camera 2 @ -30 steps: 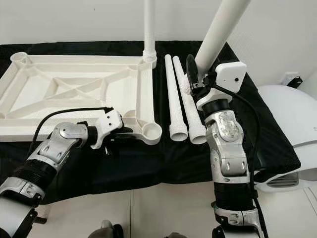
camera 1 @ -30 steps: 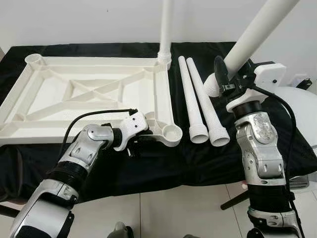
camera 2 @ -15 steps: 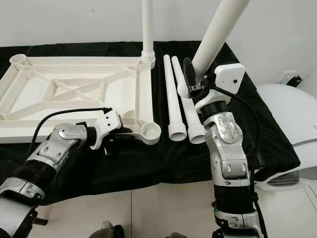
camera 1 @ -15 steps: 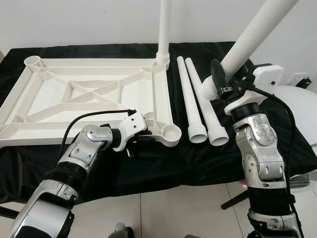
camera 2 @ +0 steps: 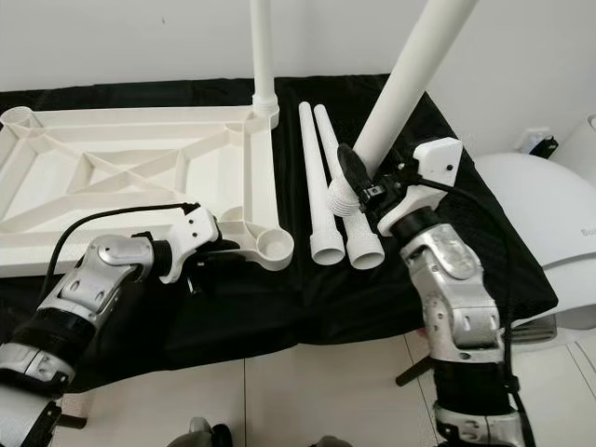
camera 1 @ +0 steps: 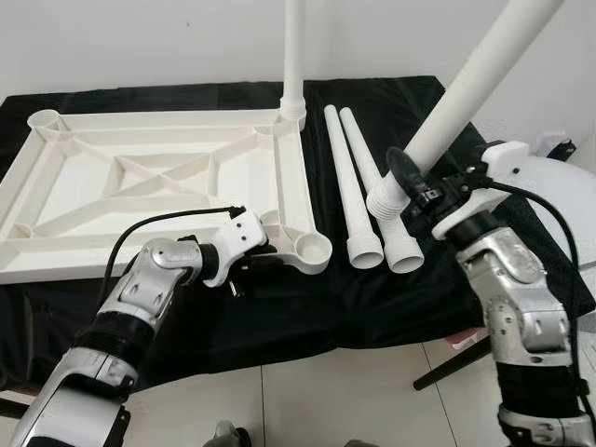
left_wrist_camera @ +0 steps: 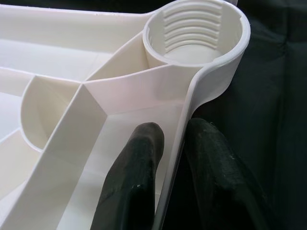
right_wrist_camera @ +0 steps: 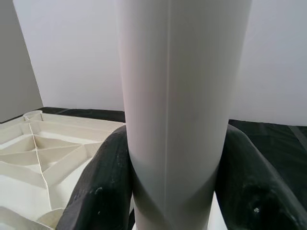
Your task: Building children table
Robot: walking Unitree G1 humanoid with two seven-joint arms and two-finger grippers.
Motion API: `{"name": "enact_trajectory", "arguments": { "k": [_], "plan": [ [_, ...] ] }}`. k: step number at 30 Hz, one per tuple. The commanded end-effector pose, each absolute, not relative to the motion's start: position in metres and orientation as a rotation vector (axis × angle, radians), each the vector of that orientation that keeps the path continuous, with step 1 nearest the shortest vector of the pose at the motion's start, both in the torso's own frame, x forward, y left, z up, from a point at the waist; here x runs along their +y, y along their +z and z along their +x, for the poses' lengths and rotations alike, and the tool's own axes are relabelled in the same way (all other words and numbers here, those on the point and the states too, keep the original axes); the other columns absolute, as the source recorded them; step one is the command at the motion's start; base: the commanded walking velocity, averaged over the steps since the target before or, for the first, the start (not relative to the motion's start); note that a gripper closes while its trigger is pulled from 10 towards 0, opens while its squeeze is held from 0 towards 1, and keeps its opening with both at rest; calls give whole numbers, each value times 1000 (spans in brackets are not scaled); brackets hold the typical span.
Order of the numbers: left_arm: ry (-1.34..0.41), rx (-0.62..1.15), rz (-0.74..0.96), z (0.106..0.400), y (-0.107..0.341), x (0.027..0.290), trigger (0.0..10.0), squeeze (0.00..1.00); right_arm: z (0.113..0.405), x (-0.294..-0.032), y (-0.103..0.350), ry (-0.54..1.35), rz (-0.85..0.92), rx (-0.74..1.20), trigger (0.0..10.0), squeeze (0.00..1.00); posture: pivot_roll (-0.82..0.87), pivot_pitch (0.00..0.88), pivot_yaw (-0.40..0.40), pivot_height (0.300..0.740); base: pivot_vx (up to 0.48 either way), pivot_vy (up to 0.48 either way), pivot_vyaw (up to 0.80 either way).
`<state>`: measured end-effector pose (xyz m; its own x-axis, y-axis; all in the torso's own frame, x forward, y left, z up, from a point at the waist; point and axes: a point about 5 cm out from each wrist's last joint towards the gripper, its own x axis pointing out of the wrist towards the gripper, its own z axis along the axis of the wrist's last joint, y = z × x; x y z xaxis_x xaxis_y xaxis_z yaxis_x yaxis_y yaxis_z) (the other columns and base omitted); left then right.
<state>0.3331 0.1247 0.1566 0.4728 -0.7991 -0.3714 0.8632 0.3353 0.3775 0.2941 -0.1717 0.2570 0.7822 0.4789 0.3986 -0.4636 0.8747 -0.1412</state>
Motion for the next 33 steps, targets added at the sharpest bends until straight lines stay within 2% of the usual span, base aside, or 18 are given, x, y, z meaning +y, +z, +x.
{"name": "enact_trajectory", "arguments": {
  "k": [1, 5, 9, 12, 17, 33],
  "plan": [
    [-1047, 153, 554, 331, 148, 128, 10000, 0, 294, -172, 259, 542, -40, -437, 10000, 0, -33, 179, 19, 740, 0, 0, 0],
    [-1090, 137, 538, 326, 150, 119, 10000, 0, 297, -170, 263, 608, -40, -426, 10000, 0, -33, 182, 11, 740, 0, 0, 0],
    [-1104, 134, 554, 325, 150, 113, 10000, 0, 296, -157, 270, 748, -10, -422, 10000, 0, -33, 183, 1, 740, 0, 0, 0],
    [-1103, 134, 556, 325, 150, 112, 10000, 0, 296, -156, 271, 770, -1, -421, 10000, 0, -34, 183, 0, 740, 0, 0, 0],
    [-1104, 133, 559, 324, 153, 109, 10000, 0, 290, -135, 267, 915, 63, -396, 10000, 0, -33, 190, -4, 740, 0, 0, 0],
    [-1116, 123, 574, 323, 159, 105, 10000, 0, 296, -115, 237, 1005, 114, -285, 10000, 0, -23, 208, -4, 740, 0, 0, 0]
  ]
}}
